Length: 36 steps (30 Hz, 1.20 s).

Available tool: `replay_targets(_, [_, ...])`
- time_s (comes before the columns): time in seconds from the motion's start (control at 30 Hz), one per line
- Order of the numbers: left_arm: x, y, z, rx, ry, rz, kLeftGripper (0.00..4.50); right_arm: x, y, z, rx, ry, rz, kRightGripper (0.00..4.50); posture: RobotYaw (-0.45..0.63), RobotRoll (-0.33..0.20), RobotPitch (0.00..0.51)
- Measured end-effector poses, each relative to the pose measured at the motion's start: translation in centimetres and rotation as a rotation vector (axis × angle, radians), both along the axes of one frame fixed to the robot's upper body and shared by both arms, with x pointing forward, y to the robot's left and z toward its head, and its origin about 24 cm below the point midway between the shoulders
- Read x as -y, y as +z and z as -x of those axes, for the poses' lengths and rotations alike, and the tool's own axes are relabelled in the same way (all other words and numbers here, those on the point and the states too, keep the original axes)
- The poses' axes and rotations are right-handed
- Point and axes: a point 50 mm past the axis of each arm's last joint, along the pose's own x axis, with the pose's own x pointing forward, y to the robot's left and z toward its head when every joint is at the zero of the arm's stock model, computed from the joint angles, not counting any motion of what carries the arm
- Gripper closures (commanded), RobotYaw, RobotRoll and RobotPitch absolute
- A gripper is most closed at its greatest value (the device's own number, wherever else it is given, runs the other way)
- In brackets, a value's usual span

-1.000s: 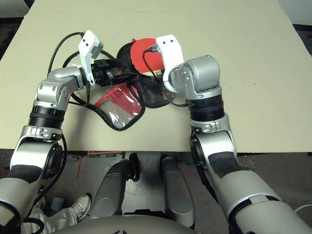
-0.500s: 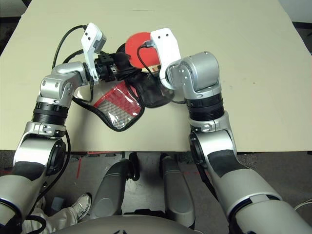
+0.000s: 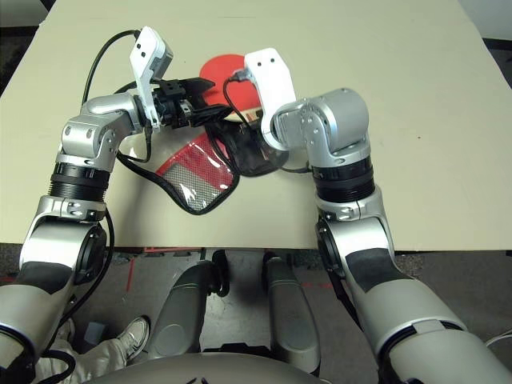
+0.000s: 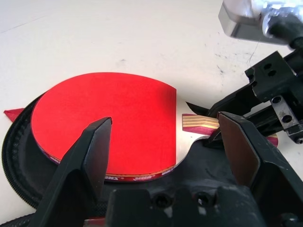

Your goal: Store the ping-pong paddle in its case and zip it.

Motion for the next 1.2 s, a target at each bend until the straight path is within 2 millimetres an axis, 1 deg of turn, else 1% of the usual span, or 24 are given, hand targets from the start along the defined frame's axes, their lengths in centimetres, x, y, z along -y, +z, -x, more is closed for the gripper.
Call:
replay_targets(0.23, [-0.3, 0.1, 0.0, 0.002, 0.008, -0.006, 0.0, 0.0, -0.1, -0.2, -0.01, -0.006, 0.0, 3.43, -0.06, 0.0, 0.303])
replay_targets(0.53, [-0.7, 0.2, 0.0, 0.005, 0.022, -0.013, 0.0, -0.7, -0.1, -0.5, -0.025, -0.008, 0.006, 3.43, -0.05, 0.0, 0.299])
replay_targets(0.8, [-0.7, 0.1, 0.0, 0.003, 0.027, -0.013, 0.0, -1.1, -0.1, -1.0, -0.022, 0.003, 0.018, 3.43, -0.04, 0.0, 0.3])
replay_targets(1.03, [-0.8, 0.0, -0.1, 0.001, 0.034, -0.012, 0.0, -1.5, -0.1, -0.9, -0.035, 0.035, 0.008, 3.43, -0.05, 0.0, 0.295])
replay_targets(1.2, [-0.8, 0.0, -0.1, 0.001, 0.038, -0.012, 0.0, -2.7, -0.2, -0.3, -0.046, 0.058, 0.008, 3.44, -0.05, 0.0, 0.292])
